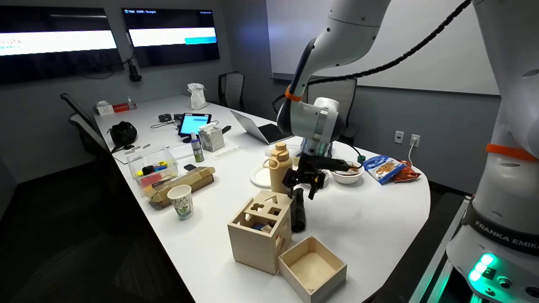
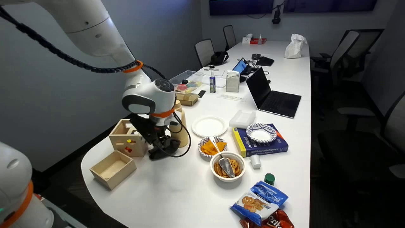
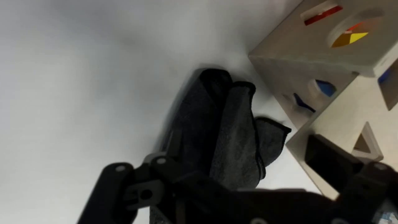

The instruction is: Use the towel to wipe the table.

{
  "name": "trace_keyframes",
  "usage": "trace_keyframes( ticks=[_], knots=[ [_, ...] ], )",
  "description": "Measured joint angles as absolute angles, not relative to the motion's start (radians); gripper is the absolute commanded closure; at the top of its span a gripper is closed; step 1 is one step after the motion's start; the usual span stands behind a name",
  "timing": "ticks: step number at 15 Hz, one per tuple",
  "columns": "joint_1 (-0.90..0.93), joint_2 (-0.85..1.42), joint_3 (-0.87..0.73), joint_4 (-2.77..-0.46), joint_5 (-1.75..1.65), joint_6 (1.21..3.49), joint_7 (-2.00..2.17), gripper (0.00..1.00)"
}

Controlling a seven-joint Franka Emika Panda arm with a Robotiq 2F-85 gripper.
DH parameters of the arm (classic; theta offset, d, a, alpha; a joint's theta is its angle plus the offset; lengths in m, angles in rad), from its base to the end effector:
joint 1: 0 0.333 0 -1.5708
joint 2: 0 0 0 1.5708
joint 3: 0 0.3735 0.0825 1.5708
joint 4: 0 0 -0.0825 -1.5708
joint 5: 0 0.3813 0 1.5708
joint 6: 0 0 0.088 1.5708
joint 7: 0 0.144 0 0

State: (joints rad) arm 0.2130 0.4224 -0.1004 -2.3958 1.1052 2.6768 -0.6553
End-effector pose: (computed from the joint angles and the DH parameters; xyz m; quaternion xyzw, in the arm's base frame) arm 0.4864 0.0390 0.1487 -0.9734 0.1264 -0.0011 0.1910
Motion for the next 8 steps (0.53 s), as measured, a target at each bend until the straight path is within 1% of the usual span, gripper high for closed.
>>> trace_keyframes(
  ticks=[5, 8],
  knots=[
    [0.198, 0.526, -0.096, -2.299, 1.124, 2.676, -0.656, 0.00],
    [0.176, 0.548, -0.088, -2.274, 1.159, 2.676, -0.687, 0.00]
  ],
)
